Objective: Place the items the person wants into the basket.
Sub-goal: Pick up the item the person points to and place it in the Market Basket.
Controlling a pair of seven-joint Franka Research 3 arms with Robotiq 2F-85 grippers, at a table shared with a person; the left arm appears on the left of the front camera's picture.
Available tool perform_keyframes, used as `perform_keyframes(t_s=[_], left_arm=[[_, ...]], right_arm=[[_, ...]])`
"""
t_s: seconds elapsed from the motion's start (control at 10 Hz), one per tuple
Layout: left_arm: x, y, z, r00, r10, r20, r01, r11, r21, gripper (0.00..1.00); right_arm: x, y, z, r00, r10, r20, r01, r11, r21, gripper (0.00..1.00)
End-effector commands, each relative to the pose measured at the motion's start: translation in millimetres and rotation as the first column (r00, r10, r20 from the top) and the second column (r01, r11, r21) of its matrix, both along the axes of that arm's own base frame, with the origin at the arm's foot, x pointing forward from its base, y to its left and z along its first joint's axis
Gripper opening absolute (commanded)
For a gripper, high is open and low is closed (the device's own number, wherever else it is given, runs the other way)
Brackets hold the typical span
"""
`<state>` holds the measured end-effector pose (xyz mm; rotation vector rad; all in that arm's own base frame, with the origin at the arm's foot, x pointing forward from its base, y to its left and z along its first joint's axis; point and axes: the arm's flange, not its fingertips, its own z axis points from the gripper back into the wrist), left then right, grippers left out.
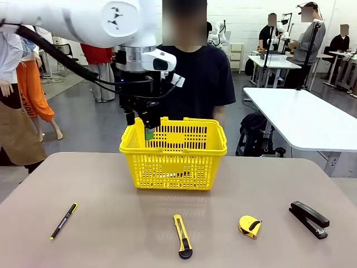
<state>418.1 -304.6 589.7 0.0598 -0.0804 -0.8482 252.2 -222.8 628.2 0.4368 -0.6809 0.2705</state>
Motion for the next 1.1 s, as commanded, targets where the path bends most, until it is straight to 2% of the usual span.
perform_keyframes(t_s=[0.0, 1.0], left_arm=[[-20.4, 22.6, -11.1, 0.999, 0.0, 0.037, 0.002, 0.999, -0.045, 1.0], [-22.7, 19.8, -3.7, 0.999, 0.021, 0.037, -0.021, 1.0, -0.018, 1.0]], right_arm=[[-0.9, 0.2, -0.4, 1.0, 0.012, 0.006, -0.012, 1.0, 0.004, 1.0], [-0.9, 0.2, -0.4, 1.0, 0.012, 0.006, -0.012, 1.0, 0.004, 1.0]])
